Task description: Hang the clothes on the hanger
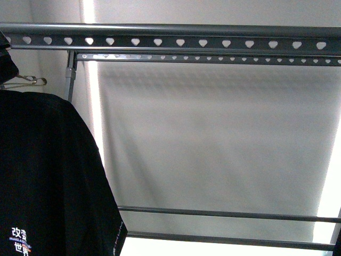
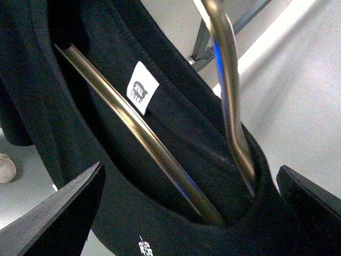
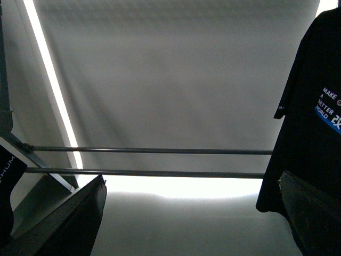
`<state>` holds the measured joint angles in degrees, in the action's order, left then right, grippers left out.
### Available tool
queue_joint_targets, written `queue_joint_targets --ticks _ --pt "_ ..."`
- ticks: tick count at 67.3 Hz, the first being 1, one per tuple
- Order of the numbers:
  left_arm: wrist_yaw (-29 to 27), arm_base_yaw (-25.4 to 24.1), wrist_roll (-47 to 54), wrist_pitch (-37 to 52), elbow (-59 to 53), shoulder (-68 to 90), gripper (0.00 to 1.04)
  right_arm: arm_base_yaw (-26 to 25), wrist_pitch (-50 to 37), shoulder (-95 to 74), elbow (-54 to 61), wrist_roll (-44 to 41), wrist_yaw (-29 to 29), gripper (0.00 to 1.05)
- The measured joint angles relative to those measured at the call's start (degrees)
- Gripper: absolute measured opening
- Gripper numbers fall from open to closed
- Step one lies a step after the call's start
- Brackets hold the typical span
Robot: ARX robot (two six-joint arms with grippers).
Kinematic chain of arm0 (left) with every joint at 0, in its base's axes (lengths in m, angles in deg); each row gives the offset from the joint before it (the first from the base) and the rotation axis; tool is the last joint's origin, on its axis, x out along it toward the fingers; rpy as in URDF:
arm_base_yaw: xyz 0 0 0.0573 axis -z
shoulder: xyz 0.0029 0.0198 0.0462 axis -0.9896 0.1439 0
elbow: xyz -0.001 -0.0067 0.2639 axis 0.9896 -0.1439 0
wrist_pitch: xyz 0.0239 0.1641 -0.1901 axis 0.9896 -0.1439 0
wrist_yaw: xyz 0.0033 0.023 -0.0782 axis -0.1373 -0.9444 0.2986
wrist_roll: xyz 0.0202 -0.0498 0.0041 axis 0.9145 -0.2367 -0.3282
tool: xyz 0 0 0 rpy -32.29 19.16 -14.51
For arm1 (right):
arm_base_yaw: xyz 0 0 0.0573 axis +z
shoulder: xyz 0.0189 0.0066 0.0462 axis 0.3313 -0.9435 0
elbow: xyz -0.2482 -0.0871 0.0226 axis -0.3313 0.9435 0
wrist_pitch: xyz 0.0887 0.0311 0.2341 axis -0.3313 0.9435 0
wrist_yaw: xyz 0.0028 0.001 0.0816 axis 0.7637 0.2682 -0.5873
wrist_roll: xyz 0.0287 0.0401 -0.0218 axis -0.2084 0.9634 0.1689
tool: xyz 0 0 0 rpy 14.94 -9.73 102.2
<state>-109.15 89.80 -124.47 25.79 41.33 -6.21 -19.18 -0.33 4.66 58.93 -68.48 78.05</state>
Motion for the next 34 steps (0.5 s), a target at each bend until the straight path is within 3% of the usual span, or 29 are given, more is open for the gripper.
queue_joint_targets --ticks 22,34 --pt "2.34 -1.22 0.24 -1.79 3.89 5.49 0.98 0.0 0.0 0.0 0.0 0.0 0.0 0.97" --pt "3.06 -1.88 0.42 -2.69 4.72 5.7 0.7 0.0 0.0 0.0 0.0 -0.02 0.0 0.97"
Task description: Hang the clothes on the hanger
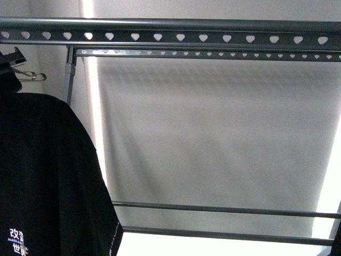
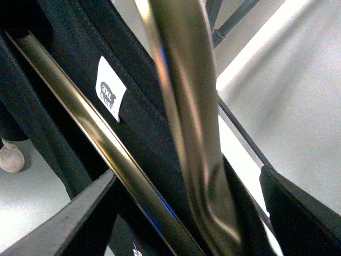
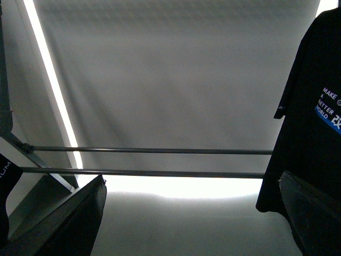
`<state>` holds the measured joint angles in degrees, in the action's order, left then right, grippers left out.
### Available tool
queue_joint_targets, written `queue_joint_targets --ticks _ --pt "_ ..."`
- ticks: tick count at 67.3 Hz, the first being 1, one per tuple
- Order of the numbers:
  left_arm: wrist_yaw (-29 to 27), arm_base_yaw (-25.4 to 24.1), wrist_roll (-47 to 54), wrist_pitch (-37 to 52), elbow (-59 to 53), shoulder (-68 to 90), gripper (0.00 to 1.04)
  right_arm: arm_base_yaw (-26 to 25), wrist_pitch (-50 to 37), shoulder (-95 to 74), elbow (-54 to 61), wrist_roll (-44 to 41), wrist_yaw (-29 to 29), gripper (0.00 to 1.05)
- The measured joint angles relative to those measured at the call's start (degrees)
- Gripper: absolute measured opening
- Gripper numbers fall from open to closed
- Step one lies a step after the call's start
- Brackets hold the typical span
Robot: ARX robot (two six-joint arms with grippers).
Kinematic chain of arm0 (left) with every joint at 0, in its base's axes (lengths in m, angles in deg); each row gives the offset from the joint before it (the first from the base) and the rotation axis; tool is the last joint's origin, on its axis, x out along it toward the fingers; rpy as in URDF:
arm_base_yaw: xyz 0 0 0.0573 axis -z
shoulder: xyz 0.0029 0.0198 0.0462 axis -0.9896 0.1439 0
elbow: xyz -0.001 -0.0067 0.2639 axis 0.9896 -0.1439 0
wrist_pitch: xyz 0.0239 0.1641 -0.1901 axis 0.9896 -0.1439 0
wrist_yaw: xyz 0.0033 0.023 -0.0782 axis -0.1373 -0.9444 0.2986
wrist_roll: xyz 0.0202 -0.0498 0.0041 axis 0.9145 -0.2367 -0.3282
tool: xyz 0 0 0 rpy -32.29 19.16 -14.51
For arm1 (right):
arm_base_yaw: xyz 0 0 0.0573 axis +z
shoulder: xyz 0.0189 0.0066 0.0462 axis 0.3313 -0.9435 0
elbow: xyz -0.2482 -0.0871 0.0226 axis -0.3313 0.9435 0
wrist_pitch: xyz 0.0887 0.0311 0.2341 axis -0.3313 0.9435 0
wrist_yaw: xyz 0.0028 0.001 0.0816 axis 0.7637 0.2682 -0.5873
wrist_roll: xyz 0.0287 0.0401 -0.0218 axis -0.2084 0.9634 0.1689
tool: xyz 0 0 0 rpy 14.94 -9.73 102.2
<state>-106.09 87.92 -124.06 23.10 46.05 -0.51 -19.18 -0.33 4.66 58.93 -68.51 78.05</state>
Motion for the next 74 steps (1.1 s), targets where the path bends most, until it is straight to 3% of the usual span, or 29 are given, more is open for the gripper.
queue_joint_targets --ticks 17,28,42,53,64,74 --pt "0.13 -0.37 -1.9 -2.51 2.67 1.49 0.32 0.0 0.0 0.0 0.0 0.0 0.0 0.97" --pt "1.62 -0.31 -3.08 -2.4 3.3 2.51 0.13 -0.02 0.0 0.0 0.0 0.02 0.0 0.97" --pt "4.81 1.49 -2.05 -0.96 1.64 2.16 0.08 -0.02 0.0 0.0 0.0 0.02 0.0 0.97" --pt "7.74 6.29 2.34 0.59 -1.22 0.26 0.07 -0.02 0.0 0.0 0.0 0.02 0.0 0.97" --pt "8.15 11.06 7.48 2.69 -3.54 -2.34 0.07 -0.02 0.0 0.0 0.0 0.02 0.0 0.97" --pt "8.44 12.5 10.05 3.67 -4.15 -4.09 0.07 -0.02 0.0 0.0 0.0 0.02 0.02 0.97"
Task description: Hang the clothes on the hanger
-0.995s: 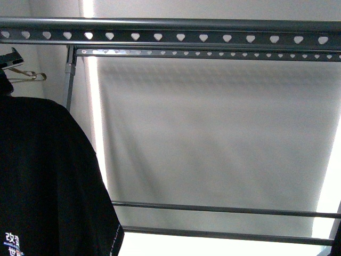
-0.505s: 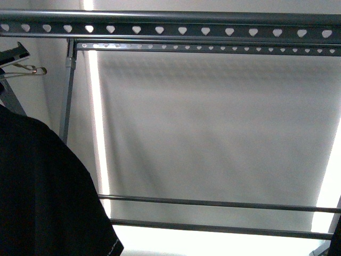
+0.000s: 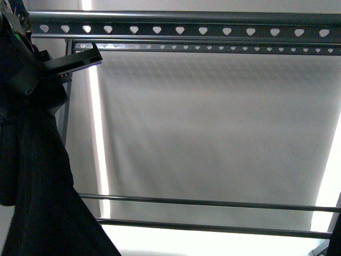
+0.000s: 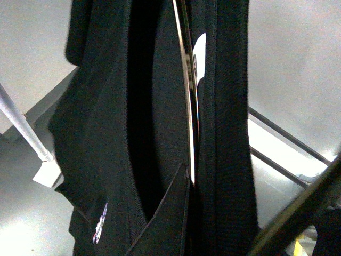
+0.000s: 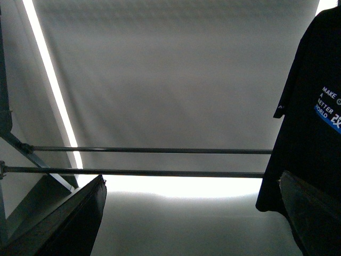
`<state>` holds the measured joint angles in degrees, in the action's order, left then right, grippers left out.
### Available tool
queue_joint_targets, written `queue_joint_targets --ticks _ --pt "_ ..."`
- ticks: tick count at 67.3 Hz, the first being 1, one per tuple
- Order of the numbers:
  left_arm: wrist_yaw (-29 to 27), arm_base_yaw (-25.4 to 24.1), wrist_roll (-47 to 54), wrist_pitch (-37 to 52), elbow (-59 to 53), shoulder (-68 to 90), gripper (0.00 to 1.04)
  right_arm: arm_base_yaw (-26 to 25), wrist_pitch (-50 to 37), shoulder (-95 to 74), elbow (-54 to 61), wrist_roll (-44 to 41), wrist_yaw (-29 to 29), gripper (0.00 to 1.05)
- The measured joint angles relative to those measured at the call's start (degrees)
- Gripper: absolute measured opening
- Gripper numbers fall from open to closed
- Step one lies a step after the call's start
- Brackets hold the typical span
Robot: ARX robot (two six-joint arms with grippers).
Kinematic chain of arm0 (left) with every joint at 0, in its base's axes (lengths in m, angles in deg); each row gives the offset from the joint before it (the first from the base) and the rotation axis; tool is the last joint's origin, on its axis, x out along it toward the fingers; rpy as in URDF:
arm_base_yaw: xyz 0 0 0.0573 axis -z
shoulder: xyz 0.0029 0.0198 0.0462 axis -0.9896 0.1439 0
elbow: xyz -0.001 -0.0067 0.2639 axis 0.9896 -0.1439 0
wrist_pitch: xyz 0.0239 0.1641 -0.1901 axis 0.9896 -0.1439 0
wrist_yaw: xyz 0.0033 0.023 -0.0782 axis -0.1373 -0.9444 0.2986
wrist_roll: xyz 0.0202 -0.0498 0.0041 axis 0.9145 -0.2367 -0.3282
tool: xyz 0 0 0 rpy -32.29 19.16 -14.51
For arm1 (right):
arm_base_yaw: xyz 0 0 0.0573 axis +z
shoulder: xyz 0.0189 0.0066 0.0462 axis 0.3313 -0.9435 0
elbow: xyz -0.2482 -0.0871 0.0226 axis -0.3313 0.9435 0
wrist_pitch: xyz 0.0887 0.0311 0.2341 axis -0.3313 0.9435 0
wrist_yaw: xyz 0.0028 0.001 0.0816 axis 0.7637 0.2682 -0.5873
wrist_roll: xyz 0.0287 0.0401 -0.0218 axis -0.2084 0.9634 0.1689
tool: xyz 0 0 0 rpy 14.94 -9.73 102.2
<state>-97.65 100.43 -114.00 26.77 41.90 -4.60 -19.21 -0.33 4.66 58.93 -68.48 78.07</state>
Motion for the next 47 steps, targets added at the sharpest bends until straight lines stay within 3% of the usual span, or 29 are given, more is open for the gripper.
queue_joint_targets --ticks 17,47 --pt "3.13 1.01 5.11 4.92 -5.84 -5.86 0.07 0.0 0.0 0.0 0.0 0.0 -0.02 0.97" --pt "33.35 1.27 31.58 12.9 -21.42 -20.37 0.07 0.0 0.0 0.0 0.0 0.0 -0.02 0.97"
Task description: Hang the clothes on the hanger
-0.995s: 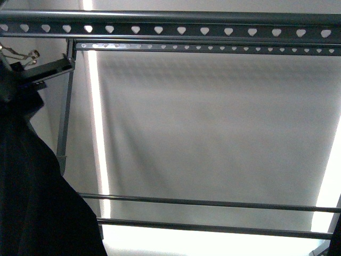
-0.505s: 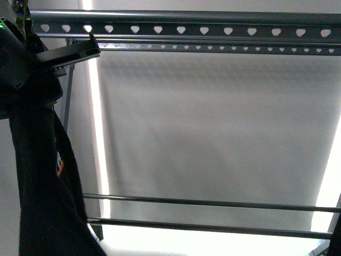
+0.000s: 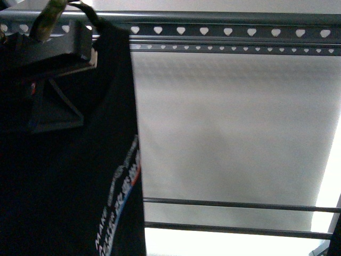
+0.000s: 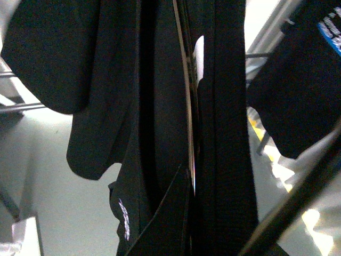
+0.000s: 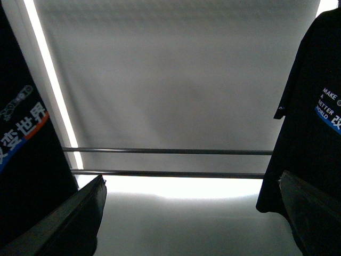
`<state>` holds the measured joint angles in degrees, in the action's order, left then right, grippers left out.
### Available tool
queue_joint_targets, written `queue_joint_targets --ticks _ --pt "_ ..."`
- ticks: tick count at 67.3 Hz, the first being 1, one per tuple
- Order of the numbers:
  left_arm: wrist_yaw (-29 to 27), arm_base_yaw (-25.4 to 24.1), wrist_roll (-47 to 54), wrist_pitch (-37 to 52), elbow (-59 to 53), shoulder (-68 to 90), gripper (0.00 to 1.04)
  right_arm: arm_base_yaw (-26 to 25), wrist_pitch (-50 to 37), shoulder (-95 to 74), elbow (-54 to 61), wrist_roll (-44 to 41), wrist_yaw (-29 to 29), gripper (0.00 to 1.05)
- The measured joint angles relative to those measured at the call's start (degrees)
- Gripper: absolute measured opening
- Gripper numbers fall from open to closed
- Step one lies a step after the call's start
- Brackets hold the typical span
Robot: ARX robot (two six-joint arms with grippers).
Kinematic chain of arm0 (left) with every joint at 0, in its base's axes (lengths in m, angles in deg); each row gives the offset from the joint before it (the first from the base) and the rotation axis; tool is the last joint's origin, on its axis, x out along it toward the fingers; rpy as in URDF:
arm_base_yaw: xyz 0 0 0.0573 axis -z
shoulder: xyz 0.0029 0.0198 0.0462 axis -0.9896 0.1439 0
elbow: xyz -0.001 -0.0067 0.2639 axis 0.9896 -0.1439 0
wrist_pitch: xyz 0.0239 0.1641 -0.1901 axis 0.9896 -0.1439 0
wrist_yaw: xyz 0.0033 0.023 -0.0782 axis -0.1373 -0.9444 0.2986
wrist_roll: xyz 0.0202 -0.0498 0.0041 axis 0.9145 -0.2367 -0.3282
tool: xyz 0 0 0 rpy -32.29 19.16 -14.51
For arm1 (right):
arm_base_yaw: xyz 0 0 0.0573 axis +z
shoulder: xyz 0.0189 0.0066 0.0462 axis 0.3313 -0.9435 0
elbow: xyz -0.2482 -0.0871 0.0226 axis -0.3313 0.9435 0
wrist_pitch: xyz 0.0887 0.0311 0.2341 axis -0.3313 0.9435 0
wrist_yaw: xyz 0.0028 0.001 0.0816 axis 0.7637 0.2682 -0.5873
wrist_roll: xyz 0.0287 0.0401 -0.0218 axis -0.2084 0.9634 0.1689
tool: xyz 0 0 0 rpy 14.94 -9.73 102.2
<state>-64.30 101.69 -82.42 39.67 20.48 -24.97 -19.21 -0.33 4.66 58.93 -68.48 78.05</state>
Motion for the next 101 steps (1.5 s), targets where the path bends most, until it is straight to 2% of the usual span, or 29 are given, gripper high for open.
queue_joint_targets --ticks 8,13,22,25,31,35,42,53,69,75,82,101 --pt "9.38 -3.02 6.49 2.58 -0.9 0.07 0.07 0.0 0.0 0.0 0.0 0.0 0.0 0.97" --pt "17.66 -6.58 14.32 7.82 -1.29 1.84 0.07 0.0 0.0 0.0 0.0 -0.02 0.0 0.97" --pt "26.67 -9.88 23.74 14.69 -1.38 4.72 0.07 0.0 0.0 0.0 0.0 0.0 0.0 0.97" --pt "31.32 -11.17 28.3 14.45 -0.15 6.6 0.07 0.0 0.0 0.0 0.0 0.0 0.0 0.97" --pt "35.78 -12.2 34.62 12.37 2.03 9.25 0.07 0.0 0.0 0.0 0.0 0.0 0.0 0.97" --pt "39.82 -12.72 43.17 8.48 4.9 12.48 0.07 0.0 0.0 0.0 0.0 0.0 0.0 0.97" --pt "39.34 -12.68 51.1 4.98 9.25 17.51 0.07 0.0 0.0 0.0 0.0 0.0 0.0 0.97" --pt "34.47 -11.3 57.18 -0.68 18.01 25.64 0.07 0.0 0.0 0.0 0.0 -0.02 0.0 0.97" --pt "33.29 -6.95 58.53 -9.55 35.01 38.07 0.07 0.0 0.0 0.0 0.0 0.0 0.0 0.97" --pt "31.69 -4.98 59.65 -10.75 39.74 41.44 0.07 0.0 0.0 0.0 0.0 0.0 0.0 0.97" --pt "33.27 -3.13 59.84 -11.78 44.57 45.31 0.07 0.0 0.0 0.0 0.0 -0.02 0.0 0.97" --pt "33.27 0.33 60.24 -13.92 55.45 53.88 0.07 0.0 0.0 0.0 0.0 0.0 0.0 0.97"
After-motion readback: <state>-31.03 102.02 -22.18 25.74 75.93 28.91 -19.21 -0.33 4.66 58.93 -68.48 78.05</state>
